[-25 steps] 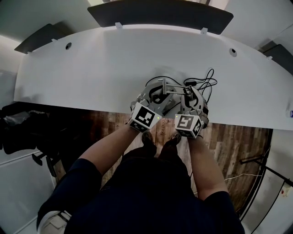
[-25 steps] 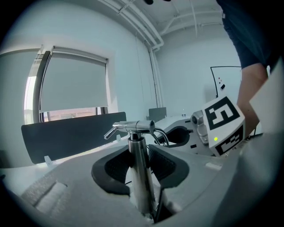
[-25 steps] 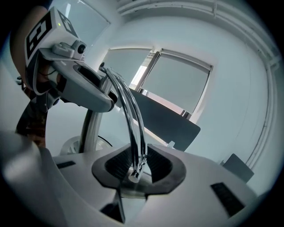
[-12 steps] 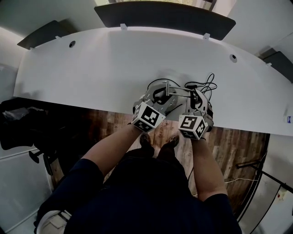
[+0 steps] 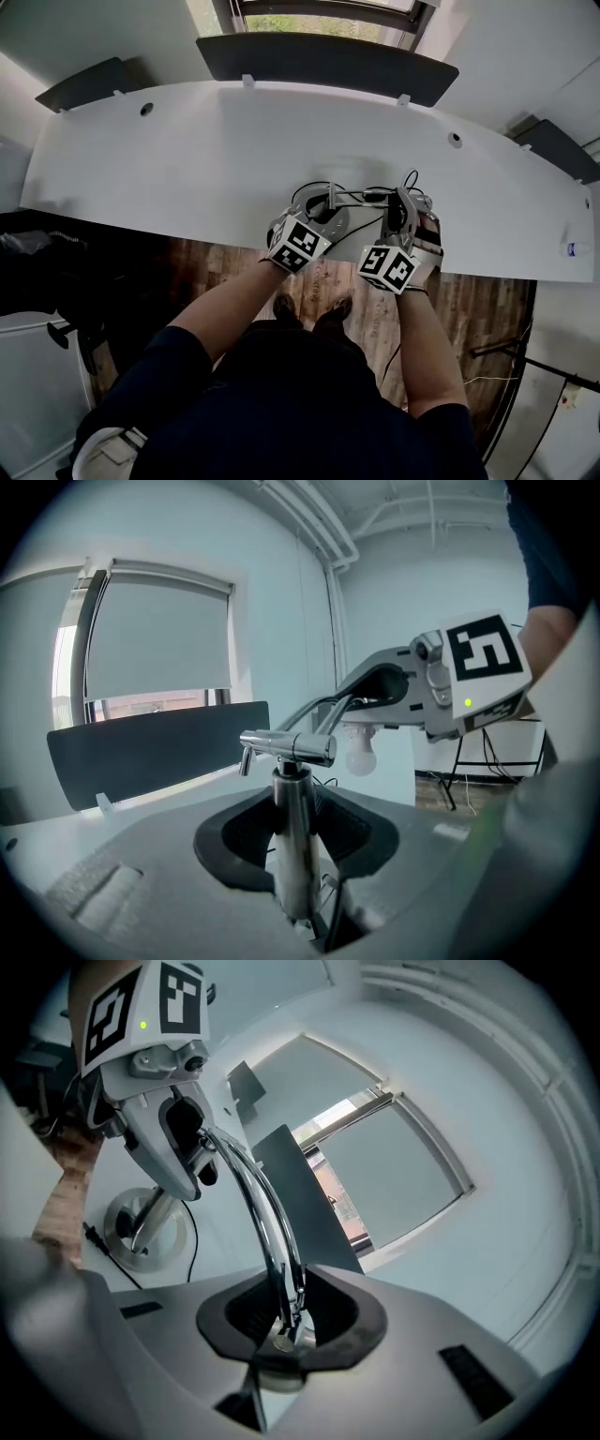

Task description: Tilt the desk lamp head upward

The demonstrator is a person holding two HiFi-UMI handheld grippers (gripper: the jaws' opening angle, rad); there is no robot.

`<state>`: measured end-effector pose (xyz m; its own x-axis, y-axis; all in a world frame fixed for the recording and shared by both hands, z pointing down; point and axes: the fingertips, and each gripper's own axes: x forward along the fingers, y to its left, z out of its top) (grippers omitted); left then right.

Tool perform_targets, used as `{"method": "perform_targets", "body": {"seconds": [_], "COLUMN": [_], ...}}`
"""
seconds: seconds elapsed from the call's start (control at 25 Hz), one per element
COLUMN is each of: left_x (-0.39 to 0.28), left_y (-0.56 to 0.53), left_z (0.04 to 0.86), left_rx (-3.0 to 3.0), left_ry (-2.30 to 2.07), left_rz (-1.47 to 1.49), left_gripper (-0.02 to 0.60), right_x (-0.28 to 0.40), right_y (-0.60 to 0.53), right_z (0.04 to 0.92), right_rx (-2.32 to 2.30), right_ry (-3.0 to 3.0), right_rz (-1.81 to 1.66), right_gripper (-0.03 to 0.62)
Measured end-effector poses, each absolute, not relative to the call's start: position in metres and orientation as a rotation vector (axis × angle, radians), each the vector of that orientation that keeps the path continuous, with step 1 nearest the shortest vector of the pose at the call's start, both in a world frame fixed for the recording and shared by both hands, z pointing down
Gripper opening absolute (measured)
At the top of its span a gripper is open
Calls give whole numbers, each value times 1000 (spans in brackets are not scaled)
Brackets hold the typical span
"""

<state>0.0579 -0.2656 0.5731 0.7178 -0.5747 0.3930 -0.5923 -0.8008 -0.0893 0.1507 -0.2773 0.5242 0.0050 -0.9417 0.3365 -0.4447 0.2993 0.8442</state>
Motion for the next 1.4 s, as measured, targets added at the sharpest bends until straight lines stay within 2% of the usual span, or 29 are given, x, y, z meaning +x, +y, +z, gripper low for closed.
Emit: {"method": "perform_targets", "body": {"seconds": [0.76,1.4], "left_x": [61,63], "left_y": [-266,-266], "left_z": [581,580], "left_rx": [2933,2962], "left_ry": [-984,-983], "left_rz": [731,693], "left_gripper": [127,127], "right_x": [126,111], "right_y": [-277,-277], "right_z": [461,444], "right_rx": [1023,891], "right_ry": [-1290,-1177], "right_rz": [-959,-955], "right_gripper": [78,95]}}
